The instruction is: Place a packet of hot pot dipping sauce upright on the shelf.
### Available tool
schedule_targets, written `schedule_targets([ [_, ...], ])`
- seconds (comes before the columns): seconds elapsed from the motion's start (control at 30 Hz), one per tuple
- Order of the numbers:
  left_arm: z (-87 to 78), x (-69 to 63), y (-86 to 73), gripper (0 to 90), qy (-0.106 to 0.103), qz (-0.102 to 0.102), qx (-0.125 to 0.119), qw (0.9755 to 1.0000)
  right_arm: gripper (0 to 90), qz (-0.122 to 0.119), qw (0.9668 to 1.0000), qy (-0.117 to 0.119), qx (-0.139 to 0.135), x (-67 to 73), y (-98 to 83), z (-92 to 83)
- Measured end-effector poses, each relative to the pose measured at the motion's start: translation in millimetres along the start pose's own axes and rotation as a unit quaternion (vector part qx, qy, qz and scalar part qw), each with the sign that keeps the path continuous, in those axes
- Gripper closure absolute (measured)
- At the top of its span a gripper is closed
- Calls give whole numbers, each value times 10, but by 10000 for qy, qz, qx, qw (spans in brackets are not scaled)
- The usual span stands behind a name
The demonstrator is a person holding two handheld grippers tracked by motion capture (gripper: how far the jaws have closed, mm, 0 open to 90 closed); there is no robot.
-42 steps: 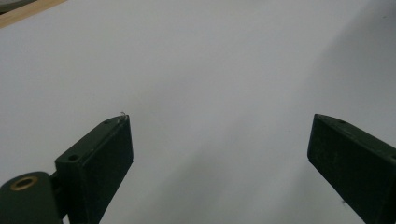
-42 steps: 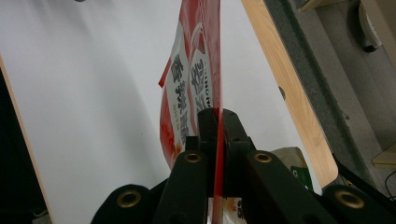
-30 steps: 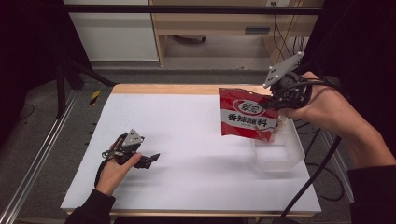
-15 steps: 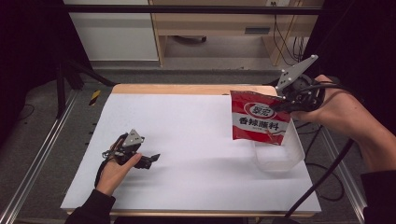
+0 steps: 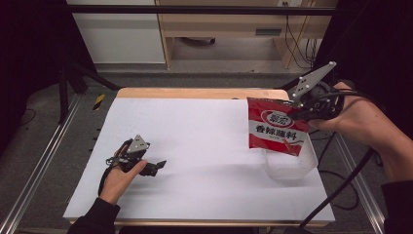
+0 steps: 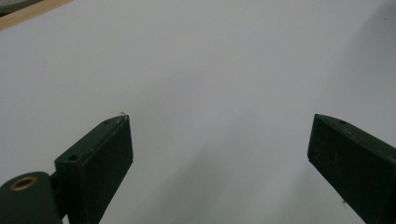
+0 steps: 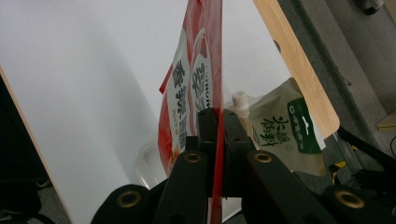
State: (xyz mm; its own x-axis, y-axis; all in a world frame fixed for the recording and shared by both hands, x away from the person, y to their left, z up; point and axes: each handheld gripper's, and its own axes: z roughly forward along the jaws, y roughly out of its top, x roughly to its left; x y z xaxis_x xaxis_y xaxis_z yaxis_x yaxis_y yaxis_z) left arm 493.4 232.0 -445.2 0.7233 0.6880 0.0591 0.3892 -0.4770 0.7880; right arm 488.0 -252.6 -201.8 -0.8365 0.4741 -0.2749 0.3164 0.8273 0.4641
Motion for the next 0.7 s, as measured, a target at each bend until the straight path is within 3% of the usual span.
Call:
schedule_targets([
  [0.37, -7, 9, -7, 68, 13, -12, 9, 10000, 896, 236, 9997, -53, 65, -45, -257, -51],
  [0.7, -10, 10, -15, 68, 16, -19, 4, 10000, 895, 345, 9992, -77, 193, -115, -467, 15],
])
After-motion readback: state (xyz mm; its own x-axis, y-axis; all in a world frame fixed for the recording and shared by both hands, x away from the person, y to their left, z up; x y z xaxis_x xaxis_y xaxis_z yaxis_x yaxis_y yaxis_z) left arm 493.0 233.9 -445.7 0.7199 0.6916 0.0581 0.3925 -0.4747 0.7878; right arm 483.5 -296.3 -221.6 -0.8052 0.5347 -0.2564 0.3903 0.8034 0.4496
